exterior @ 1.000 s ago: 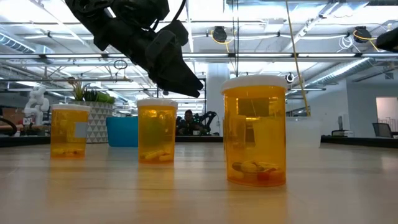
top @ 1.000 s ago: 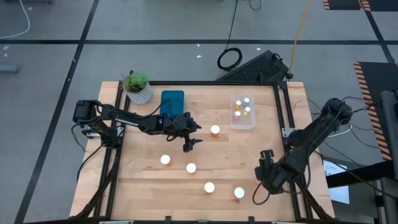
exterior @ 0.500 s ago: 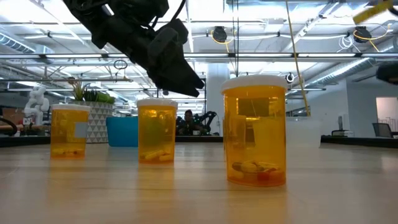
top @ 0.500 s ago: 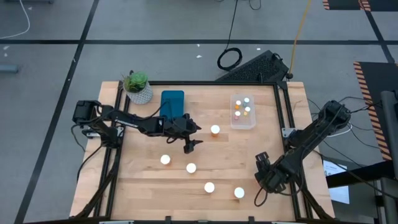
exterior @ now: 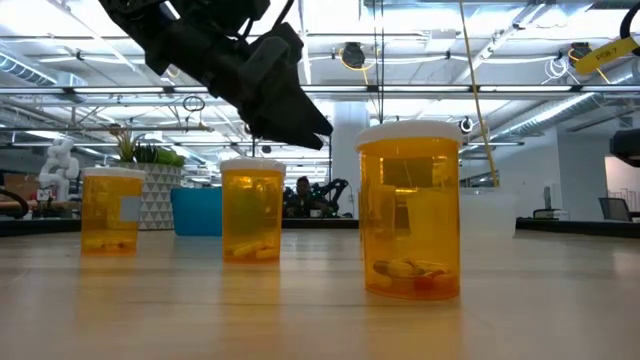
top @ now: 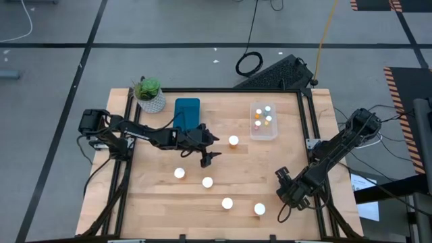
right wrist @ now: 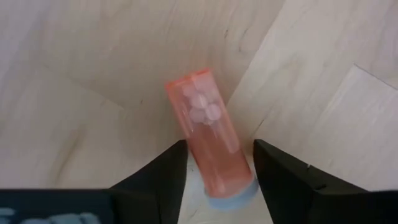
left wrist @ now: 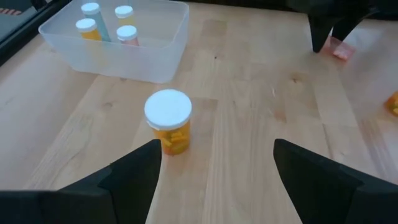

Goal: Pick and place medicine bottles into bin by pill shape (circle, oval)
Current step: Put the small light orange pill bottle into the transparent bin

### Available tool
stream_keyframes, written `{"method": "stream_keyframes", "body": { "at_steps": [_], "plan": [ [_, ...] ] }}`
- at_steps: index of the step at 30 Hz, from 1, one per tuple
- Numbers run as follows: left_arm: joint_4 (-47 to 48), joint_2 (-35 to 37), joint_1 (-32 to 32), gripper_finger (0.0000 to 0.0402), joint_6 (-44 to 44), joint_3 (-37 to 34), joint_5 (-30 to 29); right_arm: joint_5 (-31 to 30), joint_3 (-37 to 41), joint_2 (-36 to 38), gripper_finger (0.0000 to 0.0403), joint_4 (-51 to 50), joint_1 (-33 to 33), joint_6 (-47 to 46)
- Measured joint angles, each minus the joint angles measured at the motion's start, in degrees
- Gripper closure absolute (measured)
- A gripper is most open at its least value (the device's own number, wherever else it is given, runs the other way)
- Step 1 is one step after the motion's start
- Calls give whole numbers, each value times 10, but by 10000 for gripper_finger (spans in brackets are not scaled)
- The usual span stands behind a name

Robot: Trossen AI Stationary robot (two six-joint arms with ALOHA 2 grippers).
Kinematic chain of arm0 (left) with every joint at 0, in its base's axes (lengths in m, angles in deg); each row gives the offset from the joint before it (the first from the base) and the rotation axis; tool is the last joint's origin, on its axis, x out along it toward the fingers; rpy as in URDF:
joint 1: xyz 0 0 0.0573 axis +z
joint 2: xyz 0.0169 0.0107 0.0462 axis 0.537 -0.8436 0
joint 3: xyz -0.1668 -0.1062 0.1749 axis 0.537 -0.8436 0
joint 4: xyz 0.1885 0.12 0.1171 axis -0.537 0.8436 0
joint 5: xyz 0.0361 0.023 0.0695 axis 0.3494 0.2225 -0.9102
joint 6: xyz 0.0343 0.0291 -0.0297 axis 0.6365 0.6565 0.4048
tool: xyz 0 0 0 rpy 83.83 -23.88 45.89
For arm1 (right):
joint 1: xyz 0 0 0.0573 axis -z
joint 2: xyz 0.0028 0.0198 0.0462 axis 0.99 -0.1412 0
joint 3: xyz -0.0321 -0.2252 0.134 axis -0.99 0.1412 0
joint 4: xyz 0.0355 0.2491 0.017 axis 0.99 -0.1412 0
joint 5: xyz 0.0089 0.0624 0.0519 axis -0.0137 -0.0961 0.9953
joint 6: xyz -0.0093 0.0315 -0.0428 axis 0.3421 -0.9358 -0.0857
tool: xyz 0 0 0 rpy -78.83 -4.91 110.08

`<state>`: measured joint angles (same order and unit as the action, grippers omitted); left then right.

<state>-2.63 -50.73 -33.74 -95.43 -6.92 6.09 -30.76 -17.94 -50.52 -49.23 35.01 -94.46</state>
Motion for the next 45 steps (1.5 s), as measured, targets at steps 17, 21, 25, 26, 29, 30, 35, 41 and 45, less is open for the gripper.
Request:
{"method": "stream_keyframes", "body": {
  "at_steps": [17, 21, 25, 26, 29, 30, 35, 41, 45],
  "plan": [
    [-35, 0, -44, 87, -11, 0, -50, 0, 3, 28, 295, 42, 4, -190],
    [-45, 0, -81, 87, 18, 13, -110, -1, 3, 51, 300, 55, 25, -275],
    [-36, 0, -107, 87, 49, 45, -135, -3, 3, 66, 301, 67, 57, -318],
    [-30, 0, -111, 87, 54, 54, -135, -3, 3, 68, 301, 71, 65, -319],
    [-25, 0, -120, 87, 58, 77, -132, -5, 3, 69, 301, 84, 97, -304],
    [-25, 0, -121, 87, 58, 82, -123, -6, 3, 69, 302, 93, 109, -296],
    [-24, 0, -120, 87, 57, 90, -73, -37, 3, 69, 302, 142, 175, -245],
    [-18, -13, -120, 87, 60, 90, -65, -82, 2, 69, 302, 242, 250, -163],
    [-16, -29, -116, 87, 71, 90, -61, -93, 2, 64, 302, 313, 284, -101]
  ]
}}
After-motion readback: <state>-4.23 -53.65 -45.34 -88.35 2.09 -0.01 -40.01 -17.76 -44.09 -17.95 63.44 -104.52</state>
